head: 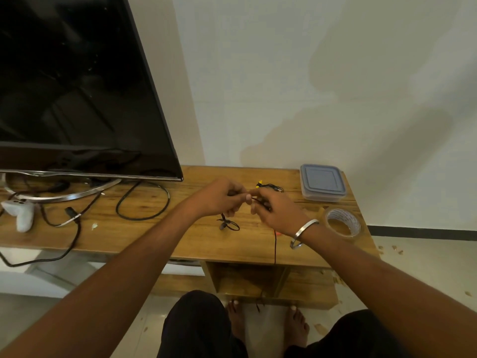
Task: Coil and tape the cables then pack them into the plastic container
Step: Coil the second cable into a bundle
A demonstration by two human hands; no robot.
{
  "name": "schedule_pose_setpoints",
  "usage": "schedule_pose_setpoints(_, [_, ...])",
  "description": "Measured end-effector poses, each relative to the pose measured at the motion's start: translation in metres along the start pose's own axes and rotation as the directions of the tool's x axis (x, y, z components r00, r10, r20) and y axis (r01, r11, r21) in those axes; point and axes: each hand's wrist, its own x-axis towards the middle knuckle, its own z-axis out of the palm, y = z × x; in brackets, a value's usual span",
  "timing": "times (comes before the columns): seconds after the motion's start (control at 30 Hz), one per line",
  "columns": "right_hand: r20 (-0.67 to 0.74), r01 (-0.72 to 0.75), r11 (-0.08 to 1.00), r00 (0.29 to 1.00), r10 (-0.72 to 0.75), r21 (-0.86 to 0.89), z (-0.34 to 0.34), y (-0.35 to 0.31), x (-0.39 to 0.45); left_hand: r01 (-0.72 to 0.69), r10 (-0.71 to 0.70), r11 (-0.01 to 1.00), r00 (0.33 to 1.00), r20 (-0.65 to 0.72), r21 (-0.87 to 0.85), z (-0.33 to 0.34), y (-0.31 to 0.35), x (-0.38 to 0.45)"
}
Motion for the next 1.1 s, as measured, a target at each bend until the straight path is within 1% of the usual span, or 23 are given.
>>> schedule_pose_setpoints(0.13, [-0.024,0.001,1.0,1.0,-0.001,-0.029,0.001,-0.007,0.004,0.002,-0.002,1.0,1.0,0.01,-0.005,0.003,-0.001,-0.001])
schedule_pose_setpoints(0.2, [-0.073,0.0,0.999,0.997,-0.003,-0.037,-0.002,-0.004,0.005,0.019,-0.019,1.0,1.0,0.015,0.0,0.002,-0.006,-0.003])
schedule_pose_setpoints(0.3, [-0.18,-0.033,0.999,0.983,0.036,0.019,-0.006,0.004,0.005,0.045,-0.048,0.997,0.998,0.046,0.059,0.003,-0.017,-0.008])
schedule_pose_setpoints(0.37, [-0.225,-0.07,0.996,0.971,0.083,0.063,-0.011,0.006,0.004,0.062,-0.065,0.995,0.997,0.045,0.083,0.005,-0.025,-0.01])
schedule_pose_setpoints(0.43, [-0.249,-0.087,0.994,0.963,0.101,0.069,-0.015,0.007,0.002,0.084,-0.088,0.993,0.995,0.04,0.078,0.007,-0.031,-0.012])
schedule_pose_setpoints(0.57, [-0.311,-0.109,0.994,0.944,0.111,0.026,-0.021,0.011,0.001,0.142,-0.141,0.987,0.99,-0.02,0.07,0.008,-0.039,-0.013])
schedule_pose_setpoints(0.67, [-0.39,-0.146,0.989,0.91,0.14,0.015,-0.025,0.016,-0.001,0.202,-0.195,0.967,0.979,-0.062,0.155,0.005,-0.049,-0.014])
schedule_pose_setpoints(0.77, [-0.422,-0.18,0.983,0.889,0.177,0.031,-0.027,0.019,-0.002,0.305,-0.293,0.911,0.952,-0.085,0.279,0.004,-0.055,-0.014])
schedule_pose_setpoints(0.87, [-0.421,-0.179,0.983,0.89,0.174,0.028,-0.025,0.018,-0.001,0.415,-0.4,0.823,0.908,-0.123,0.388,0.007,-0.054,-0.011])
schedule_pose_setpoints(0.97, [-0.436,-0.174,0.984,0.884,0.17,0.03,-0.023,0.014,-0.001,0.529,-0.494,0.73,0.846,-0.201,0.433,0.013,-0.061,-0.007])
schedule_pose_setpoints(1.03, [-0.464,-0.203,0.979,0.865,0.191,0.024,-0.023,0.015,-0.001,0.579,-0.532,0.663,0.811,-0.245,0.475,0.014,-0.063,-0.008])
schedule_pose_setpoints(1.1, [-0.486,-0.246,0.969,0.846,0.217,0.005,-0.026,0.02,-0.001,0.613,-0.56,0.617,0.782,-0.273,0.494,0.012,-0.064,-0.011])
